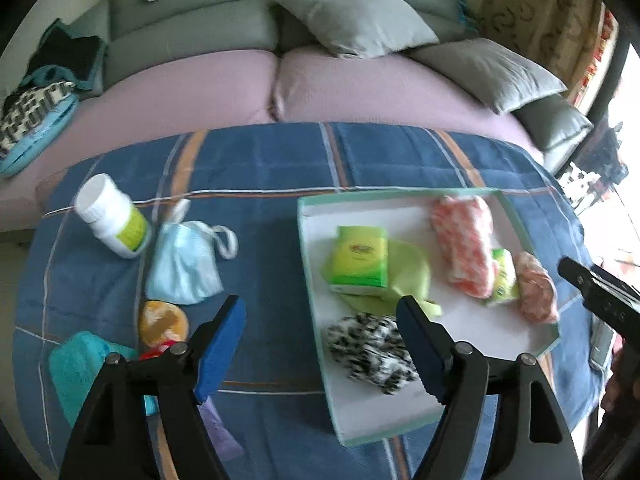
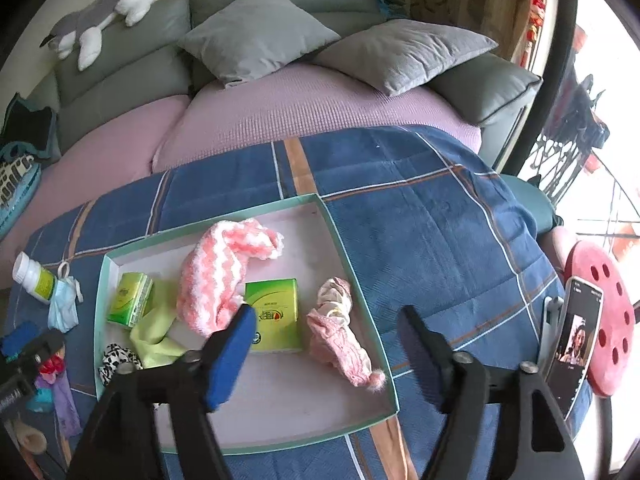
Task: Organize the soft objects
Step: 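Move both tools back over the pile of items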
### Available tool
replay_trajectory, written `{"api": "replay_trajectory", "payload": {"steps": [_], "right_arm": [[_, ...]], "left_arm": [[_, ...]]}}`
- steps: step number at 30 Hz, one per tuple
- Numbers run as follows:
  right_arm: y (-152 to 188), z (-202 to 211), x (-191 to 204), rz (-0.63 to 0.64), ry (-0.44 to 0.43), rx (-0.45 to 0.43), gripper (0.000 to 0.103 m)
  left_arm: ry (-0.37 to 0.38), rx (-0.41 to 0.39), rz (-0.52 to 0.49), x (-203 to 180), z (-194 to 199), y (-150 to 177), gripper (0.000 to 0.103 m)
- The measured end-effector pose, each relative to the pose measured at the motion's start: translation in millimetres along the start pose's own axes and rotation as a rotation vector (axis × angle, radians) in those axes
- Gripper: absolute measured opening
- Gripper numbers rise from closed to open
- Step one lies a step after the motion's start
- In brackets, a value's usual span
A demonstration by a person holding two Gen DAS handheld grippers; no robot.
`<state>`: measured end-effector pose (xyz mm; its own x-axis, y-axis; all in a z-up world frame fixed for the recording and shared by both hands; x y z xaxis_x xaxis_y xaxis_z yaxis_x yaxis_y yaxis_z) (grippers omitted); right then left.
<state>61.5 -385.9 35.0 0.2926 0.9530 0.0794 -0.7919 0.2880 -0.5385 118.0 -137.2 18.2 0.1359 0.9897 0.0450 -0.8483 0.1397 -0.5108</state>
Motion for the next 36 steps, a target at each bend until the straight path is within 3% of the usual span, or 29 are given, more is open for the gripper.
{"api": "replay_trajectory", "payload": {"steps": [1,2,3,4,10,20,28,36], "right_arm": [[0.2,-0.6,1.6,0.007,0.002,0.000,0.084],[0.2,-1.4,4.2,0.019,0.006,-0.001,0.087],[0.2,-2.1,6.6,0.029,0.014,-0.004,0.094],[0.2,-2.8,9.1,0.037,0.022,-0.009,0.103],[-1.6,-4.2,14.2,0.005,-0.032,-0.021,0.103],[-2.6,-4.1,34.3,0.038,-0.072,-0.034,0.103],[-0.6,-4.3,79.8,0.152,-0.152,-0.054,0.103],[6.8,-5.8,126.2,0.228,-0.270,-0.055,0.103]], "left_arm": [[-0.014,-0.006,0.012,4.8,-1.0,-0.6,0.080],[-0.023,-0.009,0.022,8.5,-0.9,-0.8,0.088],[-0.034,-0.013,0.035,12.5,-1.7,-1.1,0.097],[-0.048,-0.020,0.048,17.2,-2.3,-1.6,0.098],[-0.107,-0.063,0.100,40.0,-3.0,-3.8,0.098],[-0.071,-0.106,0.199,67.1,4.0,-5.9,0.098],[-0.084,-0.186,0.291,103.8,22.3,-7.2,0.098],[-0.163,-0.233,0.369,148.2,39.0,-1.1,0.098]]}}
Point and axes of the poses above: each gripper's, at about its wrist camera, not at the fingertips, and z roughly against the way its jaws point, x to its left, y to its underside, the point moved 1 cm from there along -z, roughly the way its jaws point, and after that the axes turned 6 degrees about -y, right-handed, at the moved point
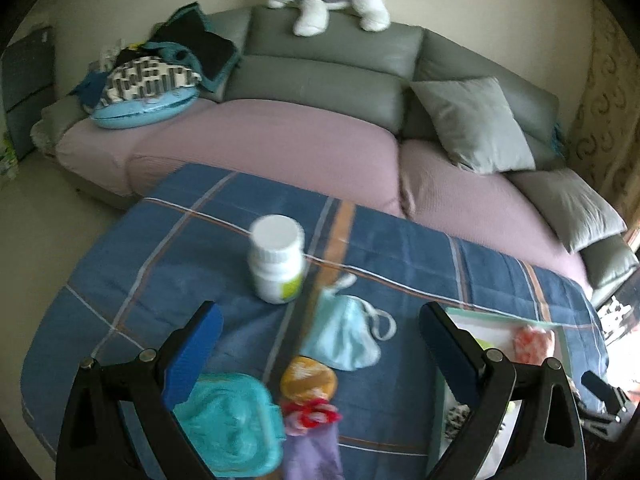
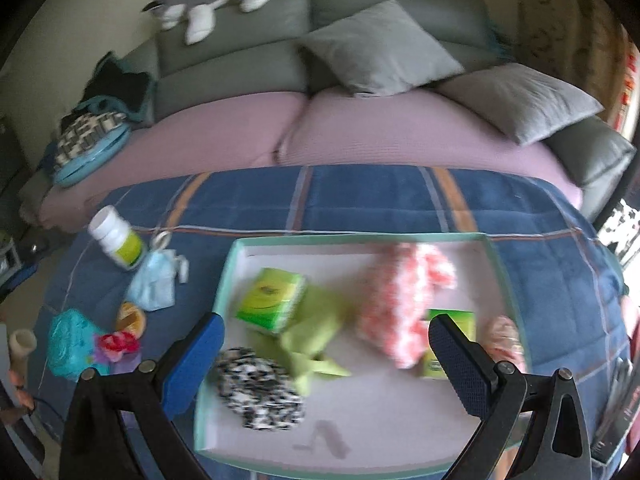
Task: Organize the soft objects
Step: 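Move both tools back over the pile of items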
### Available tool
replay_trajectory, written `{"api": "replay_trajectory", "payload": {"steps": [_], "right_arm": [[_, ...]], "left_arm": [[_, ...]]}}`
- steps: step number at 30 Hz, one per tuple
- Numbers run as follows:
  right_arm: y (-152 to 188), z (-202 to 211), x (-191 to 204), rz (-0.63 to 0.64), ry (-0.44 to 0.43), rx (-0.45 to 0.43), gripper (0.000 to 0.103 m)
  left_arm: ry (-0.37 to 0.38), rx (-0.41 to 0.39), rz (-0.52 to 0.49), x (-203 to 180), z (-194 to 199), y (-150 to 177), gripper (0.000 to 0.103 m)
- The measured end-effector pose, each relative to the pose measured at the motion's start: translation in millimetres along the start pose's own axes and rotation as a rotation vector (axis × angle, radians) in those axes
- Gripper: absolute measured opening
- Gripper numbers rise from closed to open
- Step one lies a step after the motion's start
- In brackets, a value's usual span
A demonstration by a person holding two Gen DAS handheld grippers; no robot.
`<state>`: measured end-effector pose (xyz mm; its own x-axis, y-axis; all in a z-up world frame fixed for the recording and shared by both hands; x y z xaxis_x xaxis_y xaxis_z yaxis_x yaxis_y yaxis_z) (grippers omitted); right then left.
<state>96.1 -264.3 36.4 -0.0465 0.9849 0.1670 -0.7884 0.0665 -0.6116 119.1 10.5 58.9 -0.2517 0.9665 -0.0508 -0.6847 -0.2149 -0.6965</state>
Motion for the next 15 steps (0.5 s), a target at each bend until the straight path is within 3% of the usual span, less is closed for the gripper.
{"api": "replay_trajectory", "payload": {"steps": [9,15], "right_arm": [[1.7,-22.9,45.2,0.051,-0.094,0.040,0.103],[-0.3,-38.8,69.4,0.080,-0.158,0.058,0.103]], "left_arm": [[-0.091,0.001,0.107,54.0,-2.7,-3.1,0.098],[-0.102,-0.001,0.185,80.9,-2.6,-1.8,0.098]]}}
Point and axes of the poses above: each gripper's, at about its wrist camera, not at the fingertips, and z roughly against the way its jaws point, x to its left, y to its underside, the point moved 1 cm from there along -z, roughly the way its jaws point, and after that the axes turned 6 degrees about -y, right-handed, at the moved point
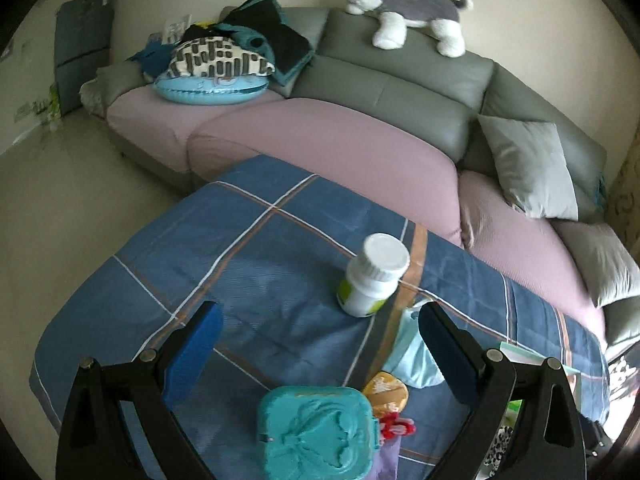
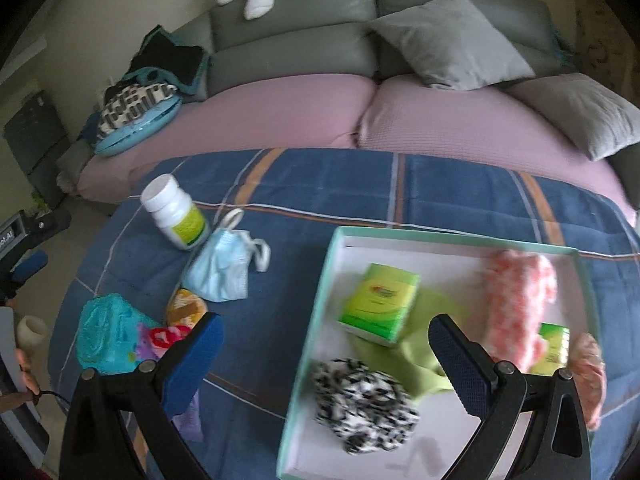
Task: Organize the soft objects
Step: 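Move both tools back over the pile of items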
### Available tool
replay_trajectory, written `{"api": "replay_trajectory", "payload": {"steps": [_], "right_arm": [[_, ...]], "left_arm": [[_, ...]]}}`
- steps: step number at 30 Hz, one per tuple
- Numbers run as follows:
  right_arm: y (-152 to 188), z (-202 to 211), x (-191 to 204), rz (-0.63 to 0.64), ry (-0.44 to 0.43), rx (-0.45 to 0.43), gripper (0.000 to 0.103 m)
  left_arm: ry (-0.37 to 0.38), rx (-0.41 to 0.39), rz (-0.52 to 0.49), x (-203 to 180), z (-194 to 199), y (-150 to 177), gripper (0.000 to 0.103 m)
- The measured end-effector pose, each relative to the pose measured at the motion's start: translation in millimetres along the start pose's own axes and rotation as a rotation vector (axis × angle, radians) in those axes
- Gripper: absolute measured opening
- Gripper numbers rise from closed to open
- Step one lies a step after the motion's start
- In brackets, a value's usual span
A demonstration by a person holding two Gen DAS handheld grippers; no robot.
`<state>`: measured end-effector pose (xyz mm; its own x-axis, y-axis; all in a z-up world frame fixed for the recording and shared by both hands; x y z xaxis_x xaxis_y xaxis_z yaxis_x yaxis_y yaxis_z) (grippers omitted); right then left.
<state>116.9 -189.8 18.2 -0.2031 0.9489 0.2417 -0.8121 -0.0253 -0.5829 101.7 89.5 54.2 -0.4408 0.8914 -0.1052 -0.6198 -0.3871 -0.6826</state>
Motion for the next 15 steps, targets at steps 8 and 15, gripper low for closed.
{"api": "replay_trajectory", "payload": {"steps": [8,15], "right_arm": [[0.9,-21.9,22.9,0.039,-0.047,0.048,0.103],[10.2,-27.4,46.7,0.101,-0.067,0.080,0.100]], "left_arm": [[0.024,0.025,-0.016,-4.4,-5.0,2.9,0.098],[0.049,0.063,-0.081,-12.6,2.3,15.8,0.099]]}}
Point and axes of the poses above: each gripper's, at about its wrist camera, not at the fingertips, and z roughly against the way its jaws point, x to its left, y to its underside, the point moved 1 cm from there along -z, roughly the way its jaws point, and after that the axes turned 6 degrees about -y, right-handed, at the moved point
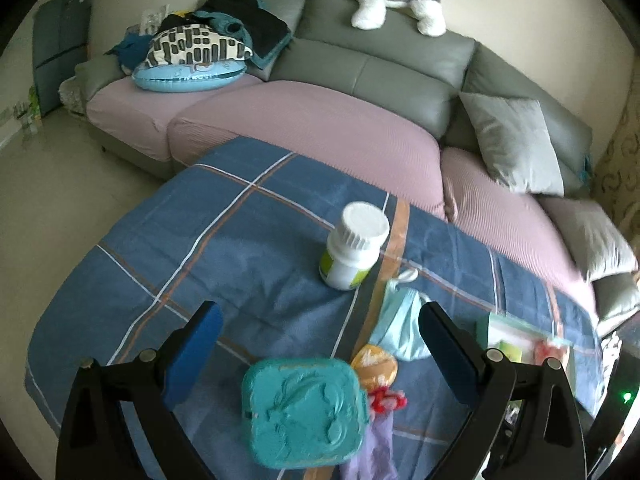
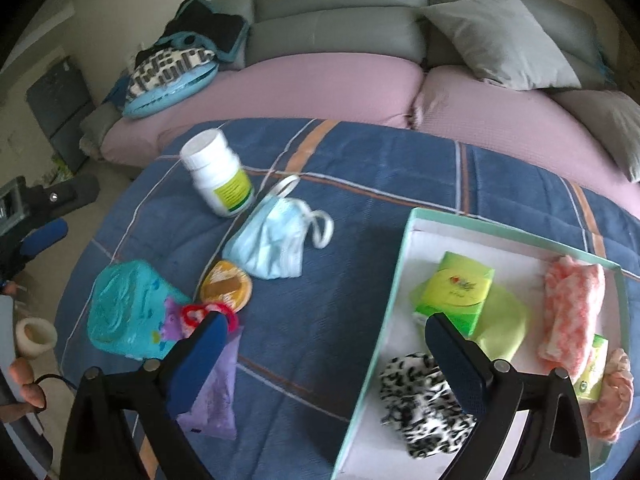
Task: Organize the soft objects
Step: 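Move both tools back over the pile of items, then grasp the purple wrapped packet with the right tool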
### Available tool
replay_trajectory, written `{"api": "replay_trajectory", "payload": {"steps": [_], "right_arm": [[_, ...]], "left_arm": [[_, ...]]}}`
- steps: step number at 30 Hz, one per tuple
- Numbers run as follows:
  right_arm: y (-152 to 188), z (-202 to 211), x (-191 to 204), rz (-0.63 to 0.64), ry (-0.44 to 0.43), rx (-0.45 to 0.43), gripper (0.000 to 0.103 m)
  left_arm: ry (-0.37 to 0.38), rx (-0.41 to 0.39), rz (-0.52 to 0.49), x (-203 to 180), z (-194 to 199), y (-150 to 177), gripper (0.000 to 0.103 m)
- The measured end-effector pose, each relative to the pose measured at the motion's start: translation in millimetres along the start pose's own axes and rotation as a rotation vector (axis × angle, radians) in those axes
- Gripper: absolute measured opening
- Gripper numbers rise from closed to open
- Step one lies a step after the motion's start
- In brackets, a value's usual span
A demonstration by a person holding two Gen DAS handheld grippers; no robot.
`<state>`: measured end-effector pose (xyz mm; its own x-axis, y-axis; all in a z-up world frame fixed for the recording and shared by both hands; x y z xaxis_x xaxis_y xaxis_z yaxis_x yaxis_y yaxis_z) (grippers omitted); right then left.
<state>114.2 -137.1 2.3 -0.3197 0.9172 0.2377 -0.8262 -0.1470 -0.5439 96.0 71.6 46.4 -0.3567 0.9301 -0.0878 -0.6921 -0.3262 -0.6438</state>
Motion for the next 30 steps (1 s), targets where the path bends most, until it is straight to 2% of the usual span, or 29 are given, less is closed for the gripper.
{"api": "replay_trajectory", "payload": {"steps": [4,10,19,27,30], "right_arm": [[5.8,1.8,9.5,0.022,-0.006,0.002,0.100],[20.8,2.9,22.8,0.047,-0.032,0.019,0.100],[40.5,-20.1,52.1,0.116,-0.055,0.100,0.099],[57.8,-53.0,80.1,0.181,-0.061,0.191,0.099],[64.1,-64.2,86.3,0.191,-0.056,0.218,0.097]], "left_arm": [[-0.035,0.004,-0.015,3.9,4.8,12.7,0.099],[-0.046,0.074,0.026,19.1,0.8,29.1,0.098],[-0.103,0.116,0.136,55.8,-0.3,39.3,0.098],[-0.107,0.146,0.176,70.3,-8.9,41.8,0.098],[-0.130,0.154,0.189,76.1,-12.5,42.1,0.098]]}}
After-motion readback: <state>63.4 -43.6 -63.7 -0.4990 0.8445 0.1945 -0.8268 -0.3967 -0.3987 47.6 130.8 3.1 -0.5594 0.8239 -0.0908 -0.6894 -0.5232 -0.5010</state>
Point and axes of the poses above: each gripper's, at about its wrist camera, not at the fingertips, and z roughly against the way its jaws point, x to its left, y to its underside, the point moved 1 cm from there along -z, roughly the way its jaws point, and after that the axes turned 6 degrees about -y, right-handed, at the moved point
